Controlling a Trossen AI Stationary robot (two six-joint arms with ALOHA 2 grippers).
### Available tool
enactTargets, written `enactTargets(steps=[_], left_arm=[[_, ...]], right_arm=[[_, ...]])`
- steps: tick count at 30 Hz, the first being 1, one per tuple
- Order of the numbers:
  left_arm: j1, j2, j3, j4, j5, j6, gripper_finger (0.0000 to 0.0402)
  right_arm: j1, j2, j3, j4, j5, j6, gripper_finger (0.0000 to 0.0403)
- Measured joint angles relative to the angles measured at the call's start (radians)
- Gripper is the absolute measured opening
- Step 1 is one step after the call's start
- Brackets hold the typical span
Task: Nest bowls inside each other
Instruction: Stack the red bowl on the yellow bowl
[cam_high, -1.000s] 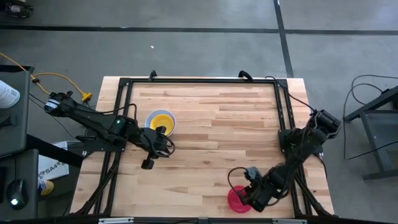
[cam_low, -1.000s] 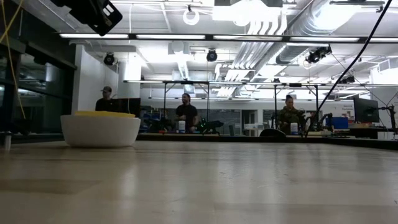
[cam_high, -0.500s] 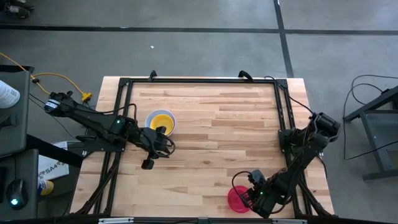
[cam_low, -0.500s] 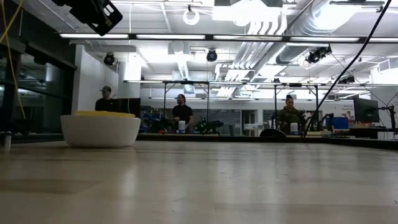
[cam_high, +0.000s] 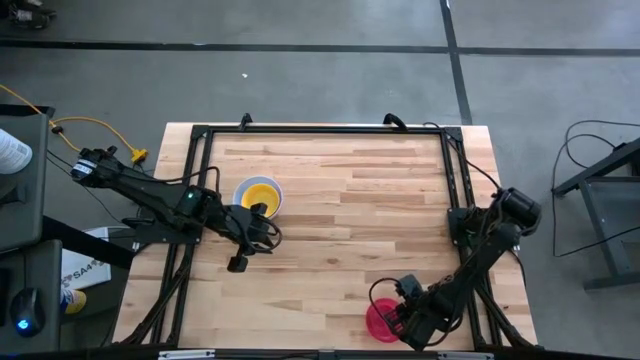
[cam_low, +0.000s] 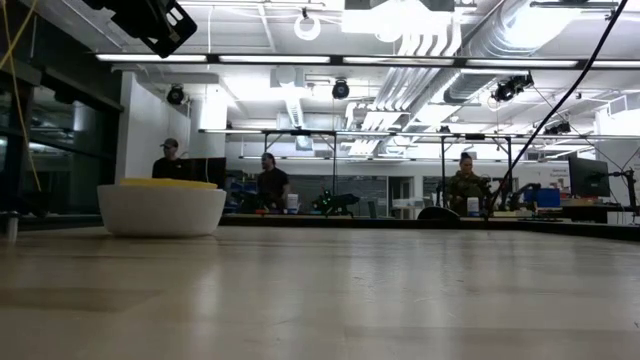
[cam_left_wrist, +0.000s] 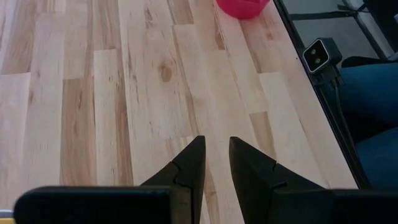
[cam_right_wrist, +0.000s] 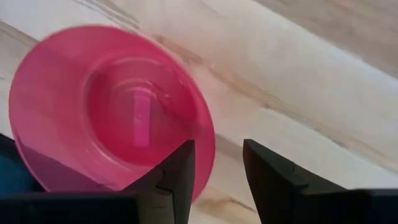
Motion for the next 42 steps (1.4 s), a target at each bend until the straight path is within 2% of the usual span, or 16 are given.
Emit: enactTargets(steps=[12,34,37,42], left_arm=[[0.000,0.000,0.000,0.000,0.000,0.000,0.0074],[0.000,0.000,0.000,-0.001,0.024,0.000,0.0074],[0.000,0.000,0.000,-0.001,0.023,0.000,0.0074],[0.000,0.000,0.000,-0.001,0.023,0.000,0.0074]], right_arm=[[-0.074,0.005,0.000,0.009,-0.031,-0.162,0.0129],[-0.075,0.006,0.000,0.011,-0.072,-0.144,0.0128],[-0.075,0.006,0.000,0.011,-0.085,-0.142,0.0119],[-0.075,0.006,0.000,0.011,-0.086,-0.139,0.0081]])
